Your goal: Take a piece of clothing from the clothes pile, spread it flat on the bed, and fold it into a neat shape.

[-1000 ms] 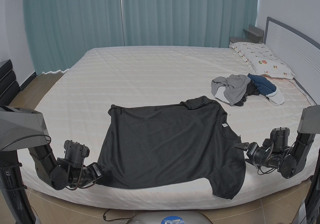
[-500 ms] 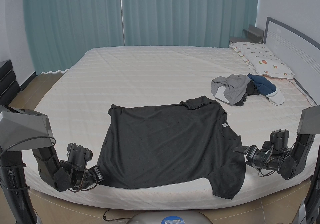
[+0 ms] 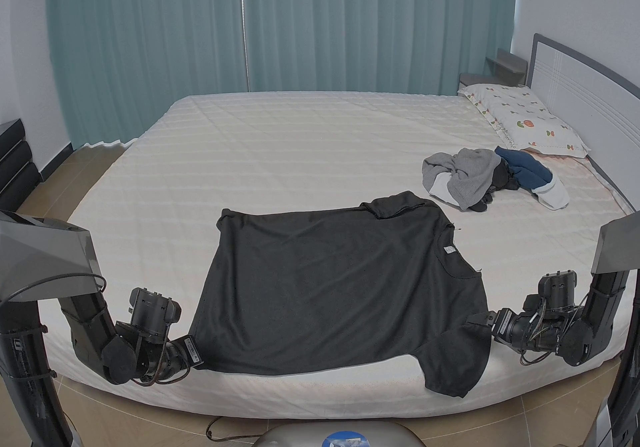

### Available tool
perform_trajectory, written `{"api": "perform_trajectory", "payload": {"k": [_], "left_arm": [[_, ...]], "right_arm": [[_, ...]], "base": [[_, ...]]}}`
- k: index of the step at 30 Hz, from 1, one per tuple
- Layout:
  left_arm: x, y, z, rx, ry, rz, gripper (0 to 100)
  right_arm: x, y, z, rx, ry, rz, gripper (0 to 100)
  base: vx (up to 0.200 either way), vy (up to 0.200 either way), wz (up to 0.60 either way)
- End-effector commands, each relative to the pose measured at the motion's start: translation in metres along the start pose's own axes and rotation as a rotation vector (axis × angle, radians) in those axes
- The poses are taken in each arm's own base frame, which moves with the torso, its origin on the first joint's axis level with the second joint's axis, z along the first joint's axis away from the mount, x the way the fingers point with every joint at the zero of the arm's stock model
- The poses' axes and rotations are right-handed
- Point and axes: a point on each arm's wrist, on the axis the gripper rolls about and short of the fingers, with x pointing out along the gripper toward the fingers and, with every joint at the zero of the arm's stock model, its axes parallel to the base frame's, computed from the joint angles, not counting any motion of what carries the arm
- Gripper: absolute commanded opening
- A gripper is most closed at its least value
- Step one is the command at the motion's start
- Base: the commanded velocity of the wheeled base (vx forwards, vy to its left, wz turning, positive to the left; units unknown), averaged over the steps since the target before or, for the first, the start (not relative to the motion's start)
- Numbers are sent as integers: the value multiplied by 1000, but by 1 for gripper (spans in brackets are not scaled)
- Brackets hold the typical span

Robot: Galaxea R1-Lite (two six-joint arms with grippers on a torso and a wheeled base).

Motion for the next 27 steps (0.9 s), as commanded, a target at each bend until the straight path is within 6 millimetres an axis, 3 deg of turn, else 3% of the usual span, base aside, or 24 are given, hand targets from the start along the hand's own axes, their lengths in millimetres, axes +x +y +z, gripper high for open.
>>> {"api": "perform_trajectory", "payload": {"k": [1, 7, 8, 27], "left_arm": [[0, 2, -1, 6, 3, 6, 0], [1, 2, -2, 10, 9, 11, 0], [1, 2, -2, 10, 9, 11, 0], [-1, 7, -5, 41, 23, 26, 0]], "right_arm": [[7, -4, -7, 1, 32, -15, 100], [10, -7, -11, -19, 48, -26, 100], [10, -7, -10, -32, 46, -30, 0], [-25, -20, -18, -217, 77, -161, 0]], "base": [[0, 0, 0], [0, 0, 0], [0, 0, 0], [0, 0, 0]]}}
